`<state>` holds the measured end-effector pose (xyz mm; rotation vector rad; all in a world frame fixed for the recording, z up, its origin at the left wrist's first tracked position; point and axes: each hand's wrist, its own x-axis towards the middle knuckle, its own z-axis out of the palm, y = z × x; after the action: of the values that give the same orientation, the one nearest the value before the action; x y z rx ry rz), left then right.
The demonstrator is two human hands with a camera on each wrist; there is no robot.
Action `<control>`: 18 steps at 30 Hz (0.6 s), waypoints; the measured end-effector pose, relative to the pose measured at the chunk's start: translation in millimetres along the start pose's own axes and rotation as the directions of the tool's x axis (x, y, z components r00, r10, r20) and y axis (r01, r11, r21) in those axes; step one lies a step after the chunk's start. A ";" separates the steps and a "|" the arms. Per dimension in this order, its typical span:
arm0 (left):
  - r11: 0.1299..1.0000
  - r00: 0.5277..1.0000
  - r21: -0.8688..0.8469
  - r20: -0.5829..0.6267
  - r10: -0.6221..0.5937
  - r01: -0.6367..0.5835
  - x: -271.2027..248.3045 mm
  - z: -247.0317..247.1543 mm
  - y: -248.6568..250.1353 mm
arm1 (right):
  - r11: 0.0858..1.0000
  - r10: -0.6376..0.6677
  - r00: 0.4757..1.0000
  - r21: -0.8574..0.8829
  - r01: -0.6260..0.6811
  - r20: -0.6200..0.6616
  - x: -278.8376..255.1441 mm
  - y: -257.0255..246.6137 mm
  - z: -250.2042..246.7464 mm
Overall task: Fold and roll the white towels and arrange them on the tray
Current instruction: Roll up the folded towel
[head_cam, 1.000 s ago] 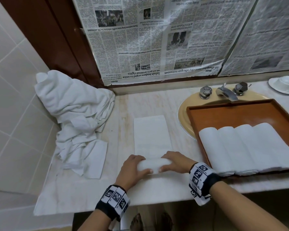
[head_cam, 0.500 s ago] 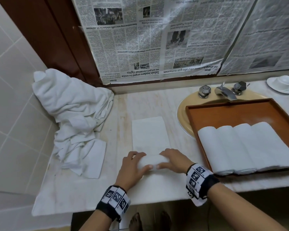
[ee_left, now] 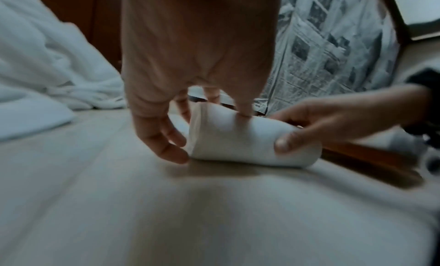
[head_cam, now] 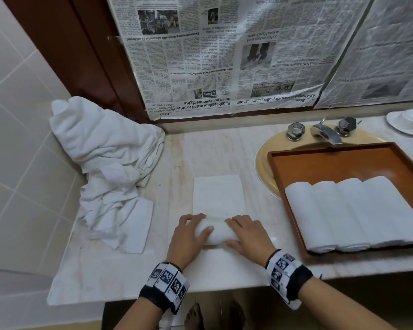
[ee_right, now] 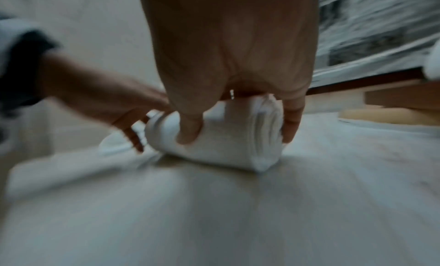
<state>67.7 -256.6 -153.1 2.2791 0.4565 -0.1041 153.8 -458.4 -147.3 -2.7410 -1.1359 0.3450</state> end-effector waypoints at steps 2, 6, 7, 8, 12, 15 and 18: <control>0.995 0.997 0.084 0.065 0.046 -0.051 -10.4 0.7 0.2 | 0.972 0.018 0.982 0.229 -0.061 0.186 11.9 7.5 -19.5; 0.997 0.996 0.069 0.090 0.015 -0.022 -12.2 -5.4 -1.7 | 0.894 -0.024 0.931 0.424 -0.143 0.364 23.8 16.6 -39.5; 1.000 0.994 0.031 0.110 -0.001 -0.002 -7.5 -9.1 -1.9 | 0.902 -0.002 0.935 0.405 -0.152 0.354 22.6 15.9 -37.0; 1.000 0.990 -0.005 0.135 -0.028 0.029 -2.5 -13.4 -1.1 | 0.936 0.030 0.953 0.326 -0.132 0.300 19.6 14.4 -31.7; 0.990 0.977 -0.088 0.189 -0.094 0.112 16.8 -22.3 2.3 | 0.998 0.020 1.000 -0.067 -0.022 -0.023 -3.5 -0.3 -3.1; 0.994 0.982 -0.023 0.159 -0.104 0.109 20.6 -20.3 5.9 | 0.994 -0.017 0.997 -0.111 0.009 -0.073 -2.0 -3.0 9.2; 0.998 0.992 0.059 0.122 -0.038 0.030 10.8 -15.1 10.1 | 0.999 0.036 0.999 -0.004 -0.036 0.033 13.9 0.6 -6.9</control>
<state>80.3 -248.8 -138.1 2.3058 0.4329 -0.2762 165.6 -449.3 -142.9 -2.7715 -1.0962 0.3944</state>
